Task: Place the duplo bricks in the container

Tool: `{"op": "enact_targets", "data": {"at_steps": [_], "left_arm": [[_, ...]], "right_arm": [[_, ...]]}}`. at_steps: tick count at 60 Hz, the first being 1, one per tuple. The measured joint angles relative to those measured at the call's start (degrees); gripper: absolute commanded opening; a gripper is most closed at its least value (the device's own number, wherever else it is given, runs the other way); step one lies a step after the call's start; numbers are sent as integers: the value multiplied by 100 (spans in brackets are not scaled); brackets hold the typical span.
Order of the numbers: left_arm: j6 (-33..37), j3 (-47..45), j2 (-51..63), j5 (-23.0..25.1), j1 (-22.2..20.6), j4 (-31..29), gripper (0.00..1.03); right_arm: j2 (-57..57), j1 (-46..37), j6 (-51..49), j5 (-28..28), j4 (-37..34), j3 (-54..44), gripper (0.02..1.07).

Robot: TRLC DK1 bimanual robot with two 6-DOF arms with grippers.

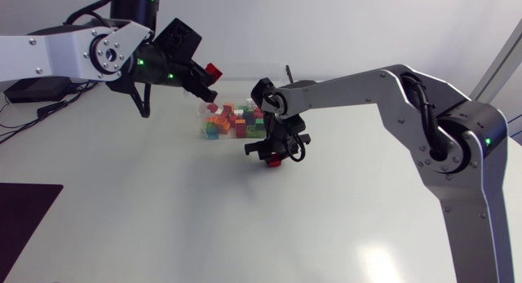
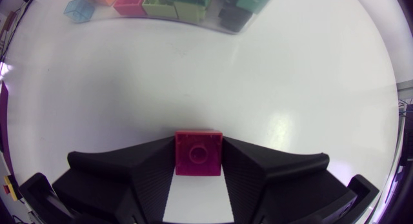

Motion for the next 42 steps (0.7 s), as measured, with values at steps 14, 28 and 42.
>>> {"op": "enact_targets", "data": {"at_steps": [14, 28, 42], "left_arm": [[-442, 306, 579, -234, 37, 450, 20], [-737, 994, 1200, -389, 37, 588, 21], [-1047, 2044, 1867, -452, 184, 407, 22]], "right_arm": [[-278, -9, -15, 0, 39, -332, 29], [-1270, -52, -118, -13, 162, -872, 29], [-2140, -118, -164, -125, 184, -1010, 30]]}}
